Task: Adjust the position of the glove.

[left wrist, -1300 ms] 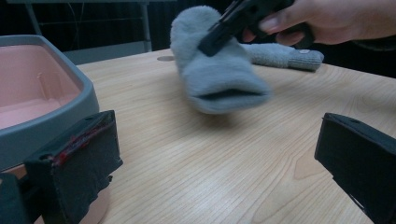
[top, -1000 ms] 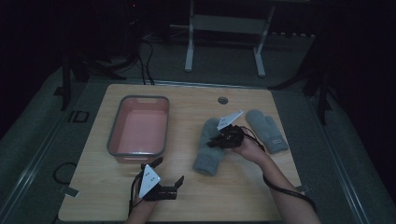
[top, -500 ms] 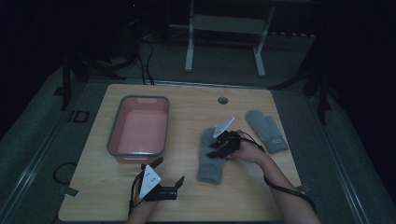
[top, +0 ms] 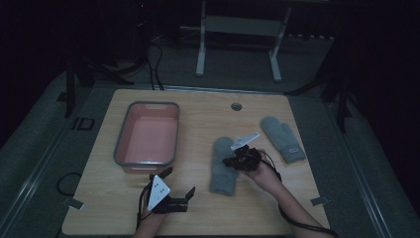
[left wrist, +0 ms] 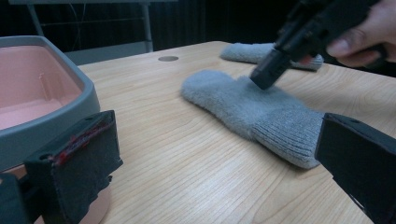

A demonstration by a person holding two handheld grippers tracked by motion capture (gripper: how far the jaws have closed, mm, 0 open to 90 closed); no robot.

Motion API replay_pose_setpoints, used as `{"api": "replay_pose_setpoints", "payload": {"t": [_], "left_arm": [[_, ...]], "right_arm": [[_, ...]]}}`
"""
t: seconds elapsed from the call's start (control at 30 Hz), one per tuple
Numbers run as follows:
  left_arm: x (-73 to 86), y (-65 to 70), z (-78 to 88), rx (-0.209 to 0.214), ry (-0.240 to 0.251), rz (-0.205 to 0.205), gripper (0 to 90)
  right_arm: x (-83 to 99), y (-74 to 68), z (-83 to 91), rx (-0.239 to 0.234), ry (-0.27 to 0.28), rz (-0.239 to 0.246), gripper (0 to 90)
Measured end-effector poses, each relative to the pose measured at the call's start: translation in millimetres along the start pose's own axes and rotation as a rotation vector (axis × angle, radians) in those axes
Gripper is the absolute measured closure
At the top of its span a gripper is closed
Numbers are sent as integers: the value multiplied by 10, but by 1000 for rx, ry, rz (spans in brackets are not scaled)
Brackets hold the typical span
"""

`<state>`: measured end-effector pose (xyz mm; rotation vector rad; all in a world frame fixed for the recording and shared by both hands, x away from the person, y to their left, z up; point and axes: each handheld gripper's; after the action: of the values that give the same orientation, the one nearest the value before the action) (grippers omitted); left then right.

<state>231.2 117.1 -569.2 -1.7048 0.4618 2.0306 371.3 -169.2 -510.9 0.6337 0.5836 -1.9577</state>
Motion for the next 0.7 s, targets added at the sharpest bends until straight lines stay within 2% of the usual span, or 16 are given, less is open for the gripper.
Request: {"api": "replay_pose_setpoints", "payload": {"t": [0.07,0.13,0.17,0.23,0.3,0.33,0.43,0.63,0.67,0.7], "left_arm": [[0,0,-1,0,0,0,4],[0,-1,-1,-1,-1,1,3],[0,0,-1,-1,-1,2,4],[0,0,-1,-2,-1,1,4],[-1,0,-2,-2,-2,1,4],[-1,0,-3,-2,-2,2,4],[-1,-1,-2,-2,-2,2,4],[-1,-1,-2,-1,-2,2,4],[-1,-1,-1,-1,-2,2,4],[0,-1,-1,-1,-1,1,4]], "right_arm": [[71,-47,-10,38,-9,-9,900],[164,-65,-82,65,-60,-1,900],[202,-48,-107,71,-66,-4,900],[246,8,-116,49,-45,-31,900],[251,31,-118,58,-37,-34,900],[246,32,-129,58,-40,-3,900],[221,75,-147,59,-39,19,900],[182,202,-208,-19,-26,69,900],[173,224,-213,-25,-23,70,900],[161,238,-225,-24,-21,92,900]]}}
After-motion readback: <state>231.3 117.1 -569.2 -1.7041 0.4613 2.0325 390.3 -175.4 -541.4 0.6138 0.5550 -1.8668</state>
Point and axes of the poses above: each handheld gripper's, and its own axes: z roughly backward along the jaws, x roughly out of its underside, y roughly to its right, and after that the axes turned 5 degrees about -x, right-handed
